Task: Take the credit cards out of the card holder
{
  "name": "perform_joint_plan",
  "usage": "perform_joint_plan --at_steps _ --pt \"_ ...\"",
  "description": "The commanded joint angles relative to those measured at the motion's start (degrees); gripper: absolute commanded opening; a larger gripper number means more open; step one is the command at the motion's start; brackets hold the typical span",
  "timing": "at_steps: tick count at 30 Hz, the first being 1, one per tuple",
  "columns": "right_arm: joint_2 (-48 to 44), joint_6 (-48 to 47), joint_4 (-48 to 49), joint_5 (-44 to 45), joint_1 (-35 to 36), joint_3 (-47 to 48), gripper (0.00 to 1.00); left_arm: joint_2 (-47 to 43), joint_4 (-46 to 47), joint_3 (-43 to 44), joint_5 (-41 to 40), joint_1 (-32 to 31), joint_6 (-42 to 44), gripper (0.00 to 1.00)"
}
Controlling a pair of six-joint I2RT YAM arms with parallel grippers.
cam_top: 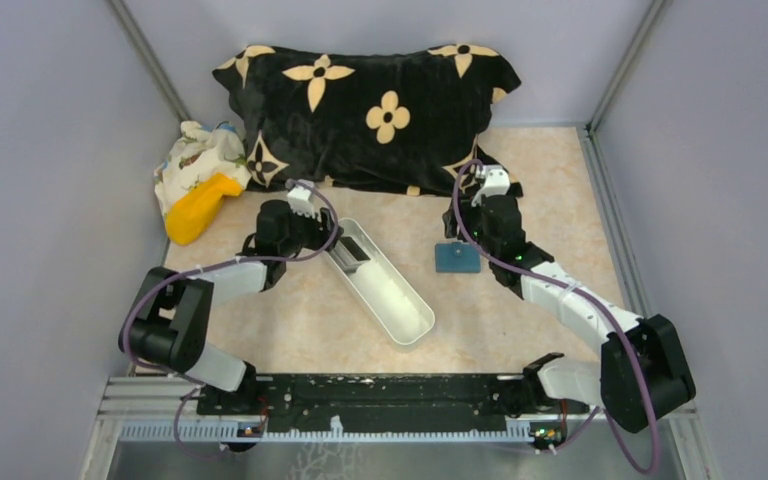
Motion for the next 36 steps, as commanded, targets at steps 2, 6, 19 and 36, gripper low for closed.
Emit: perform_joint_plan --at_steps 2,6,19,36 --pt "-0.3 -1.9 0.3 0.6 -0.2 2.3 0.61 4.7 12.3 -0.3 17.8 0.4 11.9 0.67" --pt "-0.3 -2.3 -0.2 1.1 -0.3 2.4 0.62 7.1 10.6 2.4 20.7 1.4 12.1 0.60" --pt "-1.1 -2.2 -1.1 2.1 -0.3 1.5 0.62 9.4 10.3 4.5 21.0 6.4 5.7 0.00" --pt "-2.1 -1.8 -1.1 2.5 -0.3 0.5 0.62 3.0 5.7 2.4 0.8 9.9 4.1 0.00"
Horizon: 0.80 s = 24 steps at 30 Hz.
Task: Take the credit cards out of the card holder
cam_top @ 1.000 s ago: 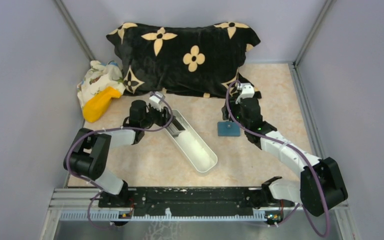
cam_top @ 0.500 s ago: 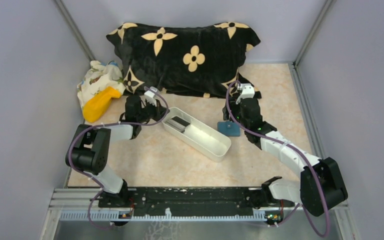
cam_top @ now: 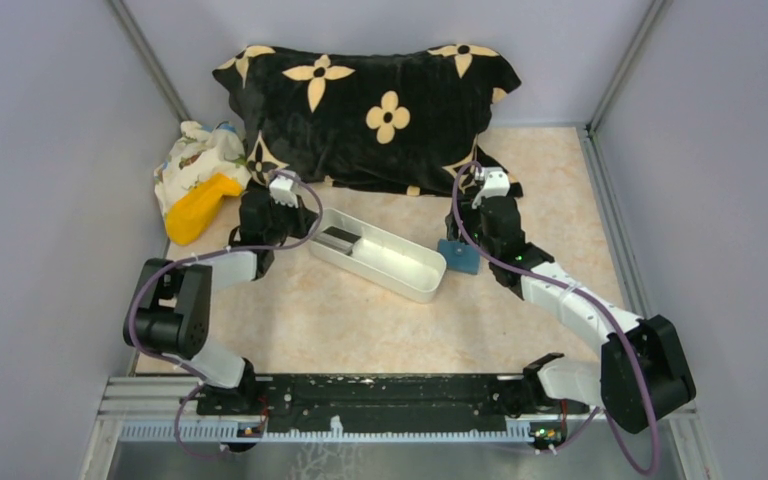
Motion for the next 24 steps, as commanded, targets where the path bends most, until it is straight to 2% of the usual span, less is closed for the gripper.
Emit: perform_joint_plan --at_steps 1,4,6,10,16,19,22,24 --pt "-2.1 -0.3 1.1 1.1 -0.3 0.6 0.62 -3.6 0.0 -0.7 -11.3 1.8 -0.9 0.00" --pt "-2.0 -0.1 1.4 0.9 -0.3 0.4 0.62 -5.1 -0.1 -2.4 -18.5 2.0 -1.6 0.00" --pt "-1.9 0.0 1.6 0.6 -0.3 0.3 0.62 -6.0 0.3 -3.1 -20.1 2.1 -2.0 0.00" --pt "-1.6 0.2 1.9 -0.1 -0.3 0.0 0.62 -5.7 2.6 -3.6 -14.7 2.0 -1.0 0.03" --pt "2.8 0.4 0.8 -1.2 -0.3 3.6 0.63 -4.9 2.3 -2.8 -12.7 2.3 -1.3 0.07" --pt "8.0 1.2 1.4 -3.5 -0.3 7.3 0.61 -5.3 2.6 -3.2 -13.2 2.3 -1.7 0.19" --pt "11.9 1.7 2.5 -5.6 -0.3 11.2 0.60 -6.2 3.5 -4.3 -15.0 2.5 -2.5 0.51" --pt "14.4 1.6 2.3 -6.2 -0.3 13.9 0.60 -6.7 4.5 -5.2 -15.8 2.6 -3.2 0.63"
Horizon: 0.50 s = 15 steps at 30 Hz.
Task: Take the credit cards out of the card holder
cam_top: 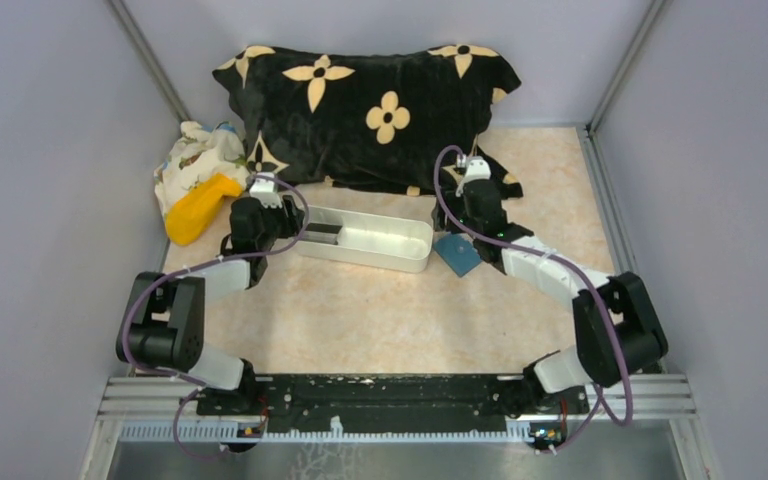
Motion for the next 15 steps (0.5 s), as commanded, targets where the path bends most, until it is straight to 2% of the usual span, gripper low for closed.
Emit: perform_joint_plan --at_steps 1,4,10,15 --pt "4.3 0.7 2.5 -2.7 -0.3 7.9 0.60 -2.2 4.0 -2.0 -1.4 0.4 -1.7 0.66" --pt "9.0 0.4 0.8 -1.7 -0.3 12.6 0.60 -2.6 4.7 -2.6 -0.5 0.4 -2.4 0.67" --pt "21.1 -0.2 -0.3 -2.5 -0.4 19.7 0.45 -1.6 4.6 -2.0 -0.2 0.5 -2.8 0.68" --pt "23.1 0.4 1.3 -6.5 -0.3 19.1 0.42 1.7 3.2 1.7 -0.4 2.2 -4.3 0.68"
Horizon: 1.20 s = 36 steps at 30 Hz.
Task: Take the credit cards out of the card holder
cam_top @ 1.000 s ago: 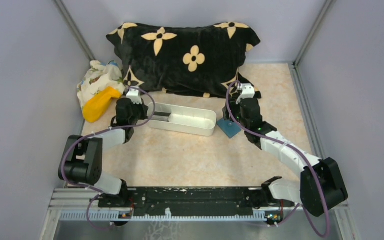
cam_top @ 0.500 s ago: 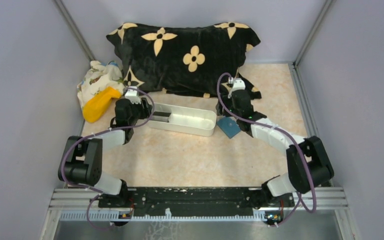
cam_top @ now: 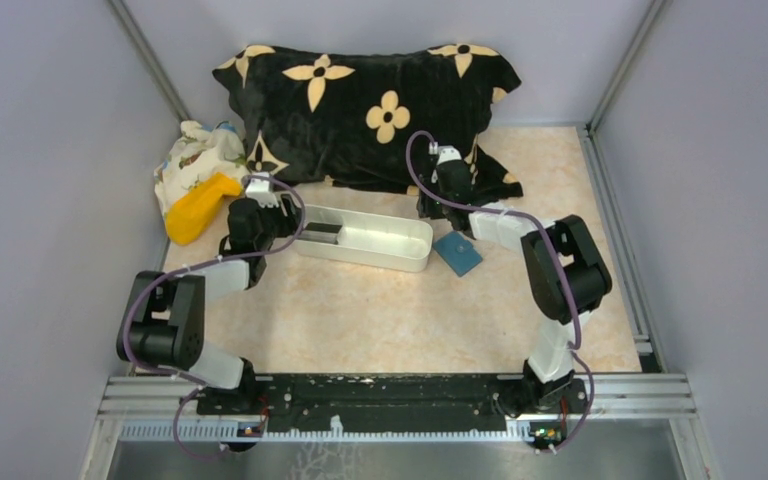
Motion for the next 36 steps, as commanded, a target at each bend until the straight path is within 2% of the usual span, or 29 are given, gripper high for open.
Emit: perform_joint_plan --at_steps 1,5,14,20,23,26,28,30,32,36 --pt "0.1 0.6 2.6 -3.7 -0.3 0.5 0.42 3.4 0.4 4.7 1.2 2.5 -2.2 0.68" --pt "-0.7 1.9 3.1 -8.0 0.1 -1.5 0.46 7.2 -1.5 8.3 3.3 4.5 -3.5 0.69" --pt "-5.1 2.7 3.3 -9.3 4.8 -6.9 0.51 9.0 0.7 9.1 3.3 5.7 -4.3 0.69" --pt "-7.7 2.6 3.1 -10.4 8.1 -8.1 0.54 4.6 6.6 4.5 1.1 5.7 -7.2 0.69" --pt "-10.6 1.5 2.9 -7.4 8.3 -8.1 0.55 0.3 7.2 2.5 -0.5 5.6 -9.9 0.69" --pt "-13.5 -0.4 1.5 -0.9 7.4 -7.1 0.55 -4.8 6.6 1.1 -1.0 5.0 -13.3 0.70" --pt "-15.7 -0.6 1.3 -1.9 5.8 -6.5 0.52 -7.6 6.6 0.5 -0.8 3.2 -14.6 0.70" --pt "-17.5 -2.6 1.3 -2.6 5.6 -6.2 0.43 -9.5 6.7 0.5 0.0 0.3 -14.8 0.69" --pt "-18.5 -4.8 0.8 -4.3 6.7 -5.9 0.42 -9.8 5.5 1.2 0.9 -2.3 -14.9 0.69" --pt "-17.3 -10.0 -2.4 -5.5 9.6 -5.1 0.64 -10.2 4.4 1.0 3.2 -5.6 -14.8 0.69"
